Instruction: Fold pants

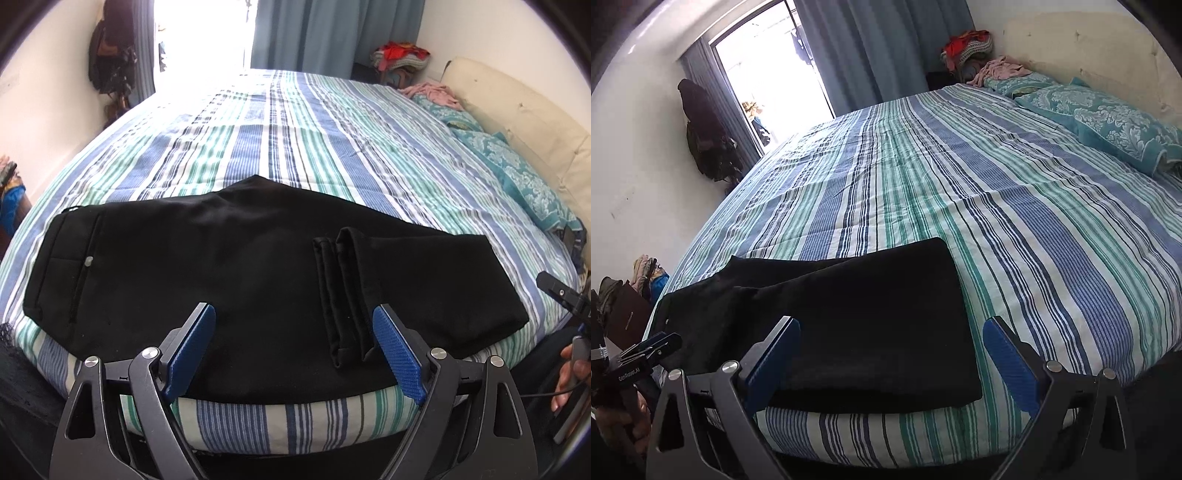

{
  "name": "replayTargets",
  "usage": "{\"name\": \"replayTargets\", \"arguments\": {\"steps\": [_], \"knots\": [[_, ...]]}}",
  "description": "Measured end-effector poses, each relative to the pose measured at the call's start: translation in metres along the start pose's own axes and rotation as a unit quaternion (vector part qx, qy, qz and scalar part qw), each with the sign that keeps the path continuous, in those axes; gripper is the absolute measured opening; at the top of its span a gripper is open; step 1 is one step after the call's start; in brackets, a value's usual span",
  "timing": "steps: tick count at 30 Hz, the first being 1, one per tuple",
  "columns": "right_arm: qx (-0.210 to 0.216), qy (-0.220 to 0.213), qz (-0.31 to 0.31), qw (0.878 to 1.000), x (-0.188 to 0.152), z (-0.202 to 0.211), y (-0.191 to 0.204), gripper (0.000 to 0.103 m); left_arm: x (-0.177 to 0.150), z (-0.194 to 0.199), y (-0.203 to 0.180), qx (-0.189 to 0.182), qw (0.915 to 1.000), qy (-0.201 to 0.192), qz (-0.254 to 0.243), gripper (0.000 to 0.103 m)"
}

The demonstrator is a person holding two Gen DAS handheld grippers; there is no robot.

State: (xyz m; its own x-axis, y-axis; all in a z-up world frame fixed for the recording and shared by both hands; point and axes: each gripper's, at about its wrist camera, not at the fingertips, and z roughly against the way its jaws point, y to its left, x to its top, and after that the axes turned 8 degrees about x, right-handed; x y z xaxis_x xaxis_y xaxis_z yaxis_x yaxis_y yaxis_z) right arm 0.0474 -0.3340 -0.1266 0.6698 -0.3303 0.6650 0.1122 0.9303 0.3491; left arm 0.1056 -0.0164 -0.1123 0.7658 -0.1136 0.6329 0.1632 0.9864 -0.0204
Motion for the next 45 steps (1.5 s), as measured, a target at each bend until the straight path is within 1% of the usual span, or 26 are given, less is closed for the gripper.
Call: {"name": "replayTargets", "arguments": {"steps": [6, 11, 30, 39, 45], "knots": [[0.001, 0.002, 0.017, 1.000, -0.002, 0.000, 0.008, 0.099, 0.003, 0.002, 0.010, 0.008, 0.9998, -0.005, 0.020, 0.089], [0.001, 0.007, 0.015, 1.000, -0.003, -0.002, 0.008, 0.099, 0.002, -0.002, 0.016, 0.013, 0.9994, 0.002, 0.033, 0.089], [0.007, 0.005, 0.005, 1.000, -0.003, -0.001, 0.004, 0.099, 0.000, -0.004, 0.016, 0.024, 0.9991, 0.007, 0.034, 0.089], [0.006, 0.004, 0.003, 1.000, -0.003, 0.000, 0.005, 0.099, 0.002, -0.006, 0.028, 0.029, 0.9979, 0.008, 0.058, 0.089], [0.009, 0.002, 0.002, 1.000, -0.003, 0.002, 0.006, 0.099, 0.001, -0.008, 0.033, 0.032, 0.9971, 0.015, 0.067, 0.089]]}}
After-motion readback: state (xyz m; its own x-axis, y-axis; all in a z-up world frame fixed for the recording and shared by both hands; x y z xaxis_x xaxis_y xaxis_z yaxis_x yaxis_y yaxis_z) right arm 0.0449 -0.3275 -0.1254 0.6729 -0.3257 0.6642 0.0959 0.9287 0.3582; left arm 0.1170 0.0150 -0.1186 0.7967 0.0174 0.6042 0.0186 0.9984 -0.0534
